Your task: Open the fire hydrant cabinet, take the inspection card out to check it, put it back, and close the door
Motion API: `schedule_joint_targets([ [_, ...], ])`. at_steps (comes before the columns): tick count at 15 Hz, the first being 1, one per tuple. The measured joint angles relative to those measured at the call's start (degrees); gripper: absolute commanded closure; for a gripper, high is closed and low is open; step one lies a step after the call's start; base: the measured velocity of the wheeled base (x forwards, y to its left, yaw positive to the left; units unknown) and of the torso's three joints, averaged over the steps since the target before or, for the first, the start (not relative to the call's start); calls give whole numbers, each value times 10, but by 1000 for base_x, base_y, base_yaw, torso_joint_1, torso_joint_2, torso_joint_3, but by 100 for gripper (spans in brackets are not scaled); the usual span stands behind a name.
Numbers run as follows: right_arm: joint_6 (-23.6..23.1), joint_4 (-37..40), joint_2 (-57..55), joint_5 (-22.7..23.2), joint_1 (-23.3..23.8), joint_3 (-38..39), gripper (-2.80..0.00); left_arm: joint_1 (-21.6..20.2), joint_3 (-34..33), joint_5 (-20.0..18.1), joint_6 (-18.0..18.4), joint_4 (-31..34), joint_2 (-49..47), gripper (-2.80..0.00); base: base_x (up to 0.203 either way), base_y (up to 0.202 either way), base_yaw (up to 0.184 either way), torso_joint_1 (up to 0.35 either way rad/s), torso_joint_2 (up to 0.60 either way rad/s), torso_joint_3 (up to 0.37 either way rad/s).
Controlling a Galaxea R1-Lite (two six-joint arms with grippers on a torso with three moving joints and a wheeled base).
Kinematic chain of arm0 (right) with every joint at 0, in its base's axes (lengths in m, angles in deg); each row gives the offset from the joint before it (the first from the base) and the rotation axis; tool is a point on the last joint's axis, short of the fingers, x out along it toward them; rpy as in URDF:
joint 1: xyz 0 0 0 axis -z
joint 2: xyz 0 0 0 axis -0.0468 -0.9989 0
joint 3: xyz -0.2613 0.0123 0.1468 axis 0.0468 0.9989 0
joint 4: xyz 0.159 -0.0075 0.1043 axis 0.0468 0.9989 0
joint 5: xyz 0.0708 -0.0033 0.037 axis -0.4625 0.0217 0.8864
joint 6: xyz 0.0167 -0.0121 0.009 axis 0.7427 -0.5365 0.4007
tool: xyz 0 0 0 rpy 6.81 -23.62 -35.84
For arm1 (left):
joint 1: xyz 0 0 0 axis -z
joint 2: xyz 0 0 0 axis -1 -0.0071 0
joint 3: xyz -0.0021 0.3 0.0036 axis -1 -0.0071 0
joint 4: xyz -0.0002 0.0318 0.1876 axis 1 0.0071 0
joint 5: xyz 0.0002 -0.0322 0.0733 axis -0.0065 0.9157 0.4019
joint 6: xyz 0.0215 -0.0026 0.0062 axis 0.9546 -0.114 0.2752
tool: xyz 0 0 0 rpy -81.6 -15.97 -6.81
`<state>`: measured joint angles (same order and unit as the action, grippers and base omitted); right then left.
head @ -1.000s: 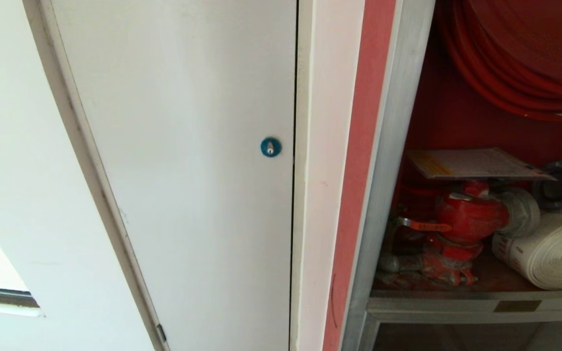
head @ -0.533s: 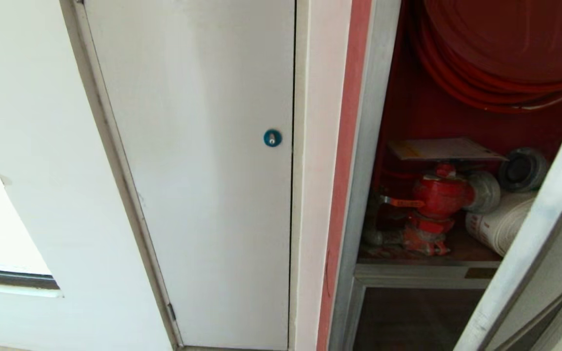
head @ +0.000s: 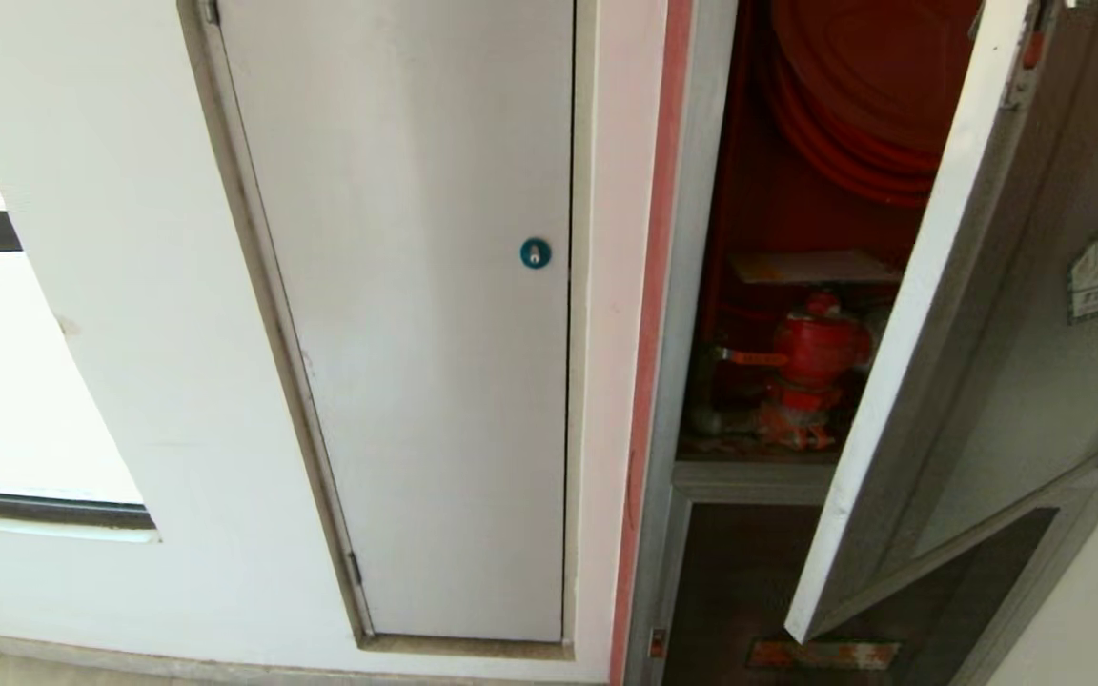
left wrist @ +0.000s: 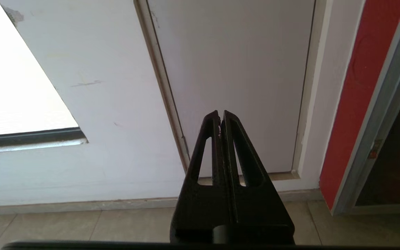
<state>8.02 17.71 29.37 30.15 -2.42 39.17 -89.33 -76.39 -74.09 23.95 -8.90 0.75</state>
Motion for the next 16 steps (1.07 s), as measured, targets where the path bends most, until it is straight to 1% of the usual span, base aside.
schedule_joint_targets([
  [12, 0, 0, 0, 0, 0, 0, 0, 0, 0, 0, 0, -1, 0, 0, -197, 0, 1, 2, 3, 3],
  [14, 0, 0, 0, 0, 0, 0, 0, 0, 0, 0, -1, -3, 0, 0, -128, 0, 3, 1, -4, 3],
  [16, 0, 0, 0, 0, 0, 0, 0, 0, -1, 1, -11, -3, 0, 0, 0, 0, 0, 0, 0, 0],
])
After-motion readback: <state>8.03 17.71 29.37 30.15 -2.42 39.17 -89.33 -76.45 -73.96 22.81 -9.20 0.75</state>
